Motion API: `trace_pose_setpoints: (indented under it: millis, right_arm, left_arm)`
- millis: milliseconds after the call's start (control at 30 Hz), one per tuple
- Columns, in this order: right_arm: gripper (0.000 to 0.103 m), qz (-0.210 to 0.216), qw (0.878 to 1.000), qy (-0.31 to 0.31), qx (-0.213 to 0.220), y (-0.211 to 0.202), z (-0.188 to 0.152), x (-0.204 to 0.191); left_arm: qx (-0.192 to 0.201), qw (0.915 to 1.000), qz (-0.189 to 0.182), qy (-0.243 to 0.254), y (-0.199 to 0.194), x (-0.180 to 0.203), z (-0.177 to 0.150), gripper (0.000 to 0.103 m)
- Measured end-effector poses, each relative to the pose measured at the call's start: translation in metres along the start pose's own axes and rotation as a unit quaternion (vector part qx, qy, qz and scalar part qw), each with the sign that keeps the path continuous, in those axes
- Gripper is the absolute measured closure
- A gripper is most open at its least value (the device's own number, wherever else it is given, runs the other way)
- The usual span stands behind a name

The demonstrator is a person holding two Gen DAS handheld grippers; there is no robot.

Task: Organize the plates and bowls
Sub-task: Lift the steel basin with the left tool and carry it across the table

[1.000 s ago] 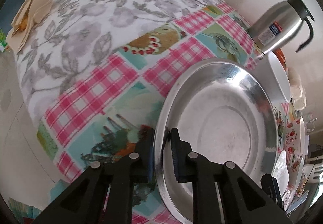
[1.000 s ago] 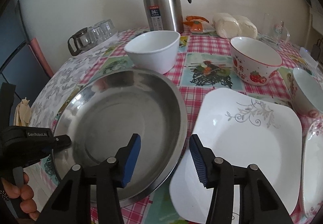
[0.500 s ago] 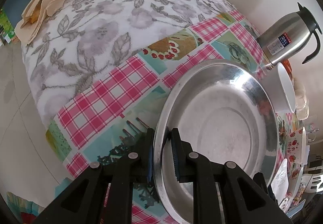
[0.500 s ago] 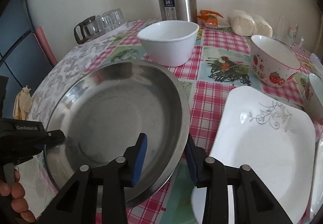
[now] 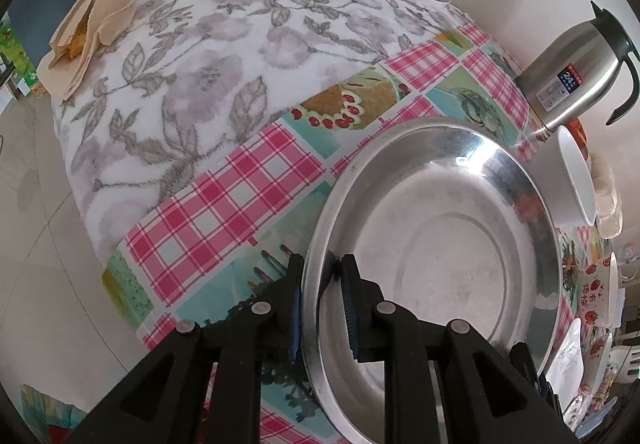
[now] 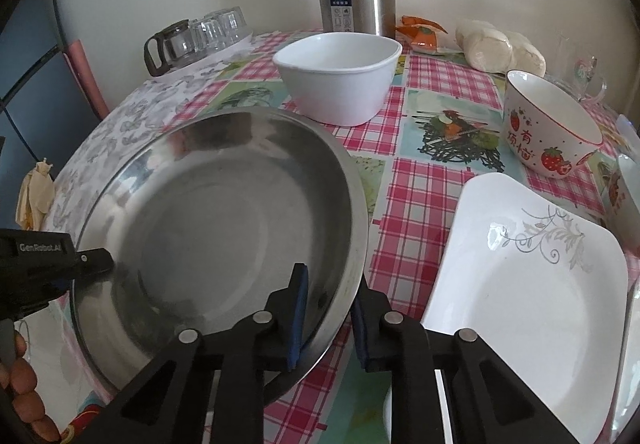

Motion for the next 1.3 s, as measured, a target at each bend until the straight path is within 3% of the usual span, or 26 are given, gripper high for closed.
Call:
trace_pose_setpoints:
  millis: [700, 1300]
  right_arm:
    - [0.081, 0.032, 0.999, 0.009, 0.036, -0.042, 0.001, 0.015]
    - [0.081, 0.015, 0.998, 0.028, 0.063, -0.079, -0.005, 0.067]
  left_arm:
    - [0.056, 0.9977, -0.001, 0.036, -0.035, 0.024, -0.013, 0.085]
    - [0.081, 0.9928, -0.011, 0.088, -0.054, 0.079, -0.045, 0.085]
Point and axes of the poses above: each gripper's, at about its wrist camera, not at the fingertips, and y roughly the way its jaws point, x to its right, z to its top, the point moved 7 cm from there along y, roughly the way its jaws point, and after that the axes turned 13 degrees about -x, right-handed, at the moved point
